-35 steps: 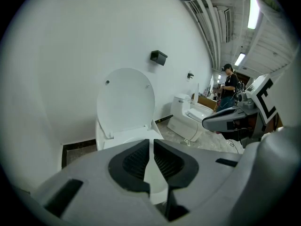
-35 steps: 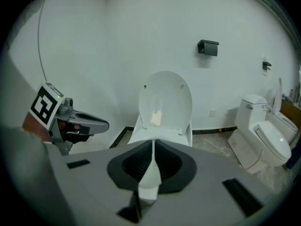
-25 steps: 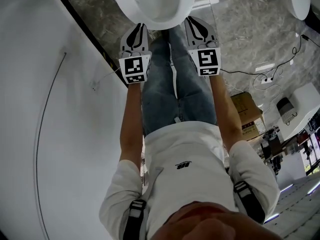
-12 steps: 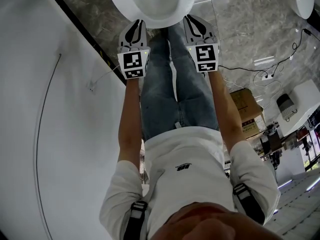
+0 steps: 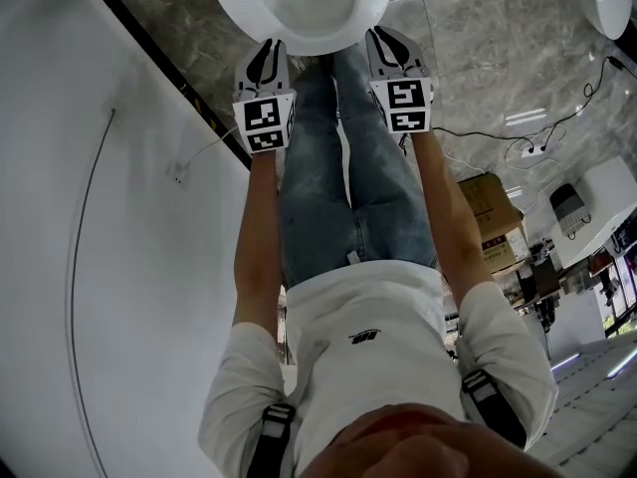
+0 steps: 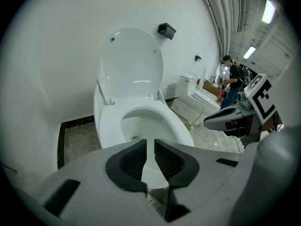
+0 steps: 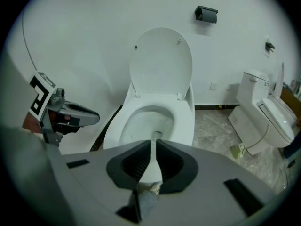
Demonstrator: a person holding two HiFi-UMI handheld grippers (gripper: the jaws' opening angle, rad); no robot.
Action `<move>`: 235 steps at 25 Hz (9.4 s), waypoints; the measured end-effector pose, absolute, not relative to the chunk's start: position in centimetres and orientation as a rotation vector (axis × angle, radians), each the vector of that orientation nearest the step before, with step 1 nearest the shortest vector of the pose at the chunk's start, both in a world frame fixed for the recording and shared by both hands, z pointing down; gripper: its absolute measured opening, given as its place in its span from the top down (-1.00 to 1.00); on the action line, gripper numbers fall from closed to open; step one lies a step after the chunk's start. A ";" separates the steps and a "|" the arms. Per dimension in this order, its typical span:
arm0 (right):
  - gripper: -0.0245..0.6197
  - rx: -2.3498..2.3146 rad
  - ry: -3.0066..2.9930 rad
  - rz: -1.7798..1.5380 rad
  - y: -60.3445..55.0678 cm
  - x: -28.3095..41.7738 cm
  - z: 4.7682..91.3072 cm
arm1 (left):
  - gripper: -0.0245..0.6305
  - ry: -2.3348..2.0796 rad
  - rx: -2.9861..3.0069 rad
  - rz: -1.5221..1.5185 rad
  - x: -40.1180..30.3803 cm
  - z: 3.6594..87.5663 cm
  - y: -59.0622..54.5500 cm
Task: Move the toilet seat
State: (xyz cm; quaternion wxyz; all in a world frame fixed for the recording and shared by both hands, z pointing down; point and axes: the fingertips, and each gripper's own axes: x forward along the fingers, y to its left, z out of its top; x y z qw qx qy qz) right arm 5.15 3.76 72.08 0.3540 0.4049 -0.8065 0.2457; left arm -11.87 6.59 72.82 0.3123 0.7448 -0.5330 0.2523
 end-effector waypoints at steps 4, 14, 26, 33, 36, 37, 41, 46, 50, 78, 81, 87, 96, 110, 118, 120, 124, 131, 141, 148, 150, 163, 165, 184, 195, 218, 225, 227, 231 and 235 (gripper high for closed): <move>0.81 1.060 -2.046 0.652 3.9 5.8 73.7 | 0.59 -1.396 1.908 0.664 -12.4 74.7 7.2; 0.65 1.101 -1.966 0.737 4.9 6.8 77.5 | 0.40 -1.383 1.793 0.692 -13.3 78.4 9.0; 0.35 1.122 -1.863 0.861 5.9 8.0 81.7 | 0.24 -1.368 1.633 0.655 -13.3 82.3 10.6; 0.17 1.114 -1.847 1.083 6.5 7.5 83.5 | 0.11 -1.351 1.569 0.585 -13.3 83.6 10.7; 0.12 1.137 -1.840 1.121 6.3 7.7 84.1 | 0.05 -1.351 1.555 0.586 -13.2 84.1 10.4; 0.11 1.148 -1.844 1.140 6.2 7.7 84.2 | 0.02 -1.354 1.552 0.590 -13.2 84.3 10.4; 0.08 1.193 -1.857 1.218 5.7 7.7 84.5 | -0.04 -1.369 1.533 0.606 -13.6 84.7 10.4; 0.08 1.174 -1.844 1.216 5.5 7.5 85.2 | -0.11 -1.349 1.477 0.591 -13.7 86.0 10.3; 0.08 1.168 -1.861 1.210 5.5 6.9 85.4 | -0.11 -1.320 1.472 0.568 -13.2 86.3 10.1; 0.08 1.221 -1.905 1.142 5.7 7.4 80.7 | -0.11 -1.360 1.501 0.541 -13.1 82.0 10.1; 0.08 1.228 -1.911 1.145 5.7 7.3 80.0 | -0.11 -1.363 1.507 0.529 -13.2 81.3 10.1; 0.09 1.240 -1.928 1.144 5.6 7.4 78.5 | -0.11 -1.375 1.515 0.508 -13.1 79.9 10.0; 0.09 1.255 -1.941 1.150 5.3 7.3 76.2 | -0.11 -1.393 1.524 0.470 -13.2 77.8 9.7; 0.15 1.289 -1.958 1.185 4.5 7.2 72.7 | -0.11 -1.400 1.541 0.404 -13.5 74.6 9.0; 0.17 1.281 -1.979 1.197 4.0 7.1 71.1 | -0.11 -1.401 1.535 0.390 -13.7 73.0 8.4; 0.17 1.286 -1.985 1.201 3.8 7.2 70.4 | -0.11 -1.404 1.535 0.382 -13.7 72.4 8.2; 0.17 1.296 -2.002 1.203 3.1 7.1 68.8 | -0.11 -1.417 1.535 0.353 -13.7 70.9 7.6; 0.19 1.304 -2.019 1.218 2.3 7.1 66.8 | -0.11 -1.427 1.532 0.316 -13.8 69.0 6.8; 0.20 1.266 -2.044 1.245 0.8 6.9 63.9 | -0.11 -1.446 1.518 0.266 -14.1 66.4 5.2; 0.20 1.272 -2.066 1.259 -0.2 6.6 62.3 | -0.12 -1.447 1.509 0.229 -14.5 65.0 4.2; 0.20 1.274 -2.067 1.263 -0.4 6.5 62.0 | -0.12 -1.446 1.507 0.221 -14.6 64.7 4.0; 0.20 1.294 -2.089 1.304 -2.2 6.1 59.6 | -0.17 -1.470 1.494 0.124 -15.3 62.4 2.3; 0.19 1.300 -2.090 1.310 -2.4 6.0 59.2 | -0.17 -1.480 1.492 0.099 -15.4 62.0 2.2; 0.19 1.402 -2.144 1.367 -5.5 5.3 55.6 | -0.16 -1.537 2.056 0.390 -14.7 54.3 1.7; 0.19 1.435 -2.158 1.392 -6.6 5.0 54.7 | -0.16 -1.560 2.181 0.580 -13.1 53.6 0.9; 0.37 1.327 -2.330 1.138 -7.3 2.8 49.8 | 0.02 -1.632 2.112 0.492 -13.2 51.0 -2.2; 0.36 1.190 -2.413 0.895 -7.3 1.4 48.2 | 0.02 -1.636 2.112 0.479 -13.2 50.4 -3.1; 0.36 1.153 -2.429 0.825 -7.2 1.0 48.0 | 0.02 -1.638 2.109 0.469 -13.5 50.4 -3.3; 0.35 1.096 -2.439 0.706 -7.1 0.6 47.8 | 0.02 -1.635 2.108 0.435 -13.8 50.1 -3.7; 0.34 1.074 -2.433 0.627 -7.5 0.4 47.8 | 0.02 -1.629 2.108 0.429 -13.8 49.9 -4.2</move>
